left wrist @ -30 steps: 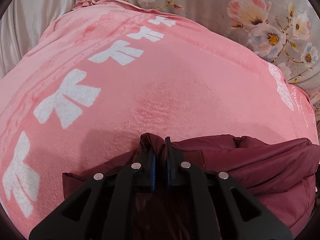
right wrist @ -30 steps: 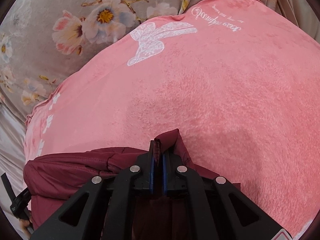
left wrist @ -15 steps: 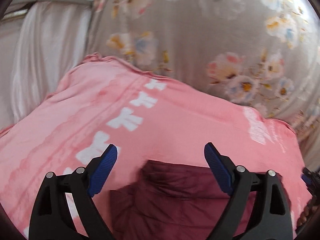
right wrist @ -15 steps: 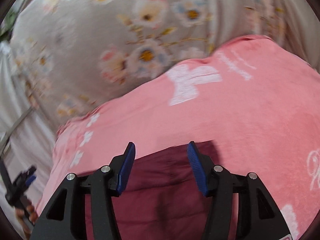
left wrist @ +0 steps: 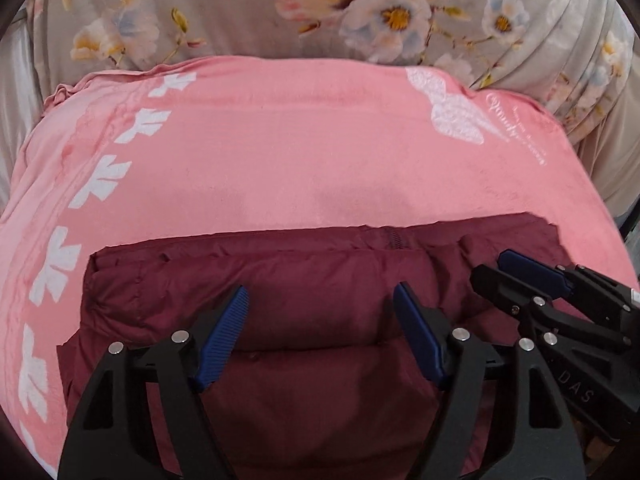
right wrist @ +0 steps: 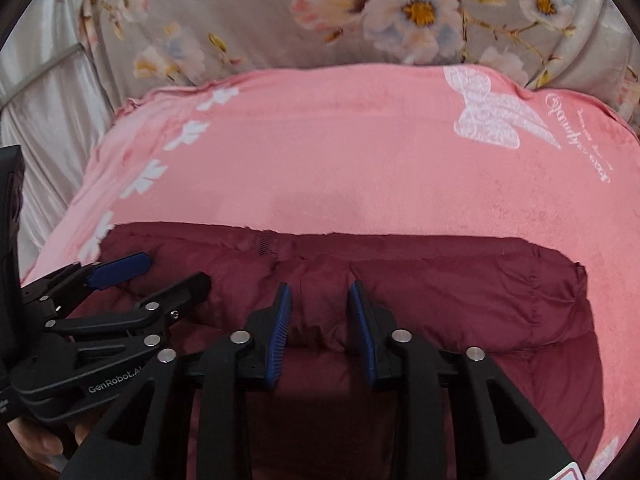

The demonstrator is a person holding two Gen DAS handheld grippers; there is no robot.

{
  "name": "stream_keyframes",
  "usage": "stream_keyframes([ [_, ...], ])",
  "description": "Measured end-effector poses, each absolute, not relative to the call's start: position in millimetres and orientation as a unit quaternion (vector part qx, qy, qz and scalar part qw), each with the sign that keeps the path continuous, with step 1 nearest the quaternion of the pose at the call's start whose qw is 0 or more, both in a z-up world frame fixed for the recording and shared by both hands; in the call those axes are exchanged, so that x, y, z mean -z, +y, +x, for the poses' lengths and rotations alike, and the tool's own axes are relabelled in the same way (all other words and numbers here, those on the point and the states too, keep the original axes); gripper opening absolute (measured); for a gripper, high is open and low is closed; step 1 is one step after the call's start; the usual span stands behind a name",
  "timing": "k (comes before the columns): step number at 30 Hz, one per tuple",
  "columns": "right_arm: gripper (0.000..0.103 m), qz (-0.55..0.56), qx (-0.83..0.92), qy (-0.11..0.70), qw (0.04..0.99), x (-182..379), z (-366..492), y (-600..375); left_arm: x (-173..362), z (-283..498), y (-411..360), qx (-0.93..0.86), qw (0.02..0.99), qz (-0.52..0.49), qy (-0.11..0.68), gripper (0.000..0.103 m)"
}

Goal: Fold large clothes

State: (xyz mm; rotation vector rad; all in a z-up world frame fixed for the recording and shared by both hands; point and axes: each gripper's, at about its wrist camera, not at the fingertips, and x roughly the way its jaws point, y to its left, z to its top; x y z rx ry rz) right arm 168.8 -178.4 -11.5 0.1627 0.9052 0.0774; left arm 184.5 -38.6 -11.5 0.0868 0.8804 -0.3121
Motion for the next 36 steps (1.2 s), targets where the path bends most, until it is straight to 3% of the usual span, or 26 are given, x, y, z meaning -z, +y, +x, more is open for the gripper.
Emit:
stream_keyframes([
  [11, 0.022, 0.089, -0.031, 0.45, 0.888, 45.5, 186.0, -184.5, 45.7, 202.6, -34.3, 0.13, 0.891, 0.036, 0.434, 0.078],
  [24, 0.022, 0.059, -0.019, 0.432, 0.9, 47.4, 184.0, -176.7, 51.0, 200.0, -32.2, 0.13, 0.904, 0.021, 0.408, 0.079],
  [25, 0.022, 0.058, -0.017, 0.431, 0.9, 43.0, 181.2, -176.9, 46.1, 197.1, -24.4, 0.133, 0.906, 0.002, 0.402, 0.074],
  [28, 0.026, 0.051, -0.023, 0.416, 0.908, 23.4, 165.5, -166.6, 22.8, 180.2, 15.7, 0.115, 0.914, -0.051, 0.386, 0.073],
  [32, 0.026, 0.048, -0.057, 0.412, 0.908, 3.3, 160.8, -134.8, -9.3, 156.5, 84.8, 0.07, 0.925, -0.089, 0.364, 0.082],
  [36, 0.023, 0.058, -0.08, 0.432, 0.896, 10.9, 176.5, -107.7, -8.5, 146.8, 142.9, 0.054, 0.905, -0.133, 0.401, 0.083],
])
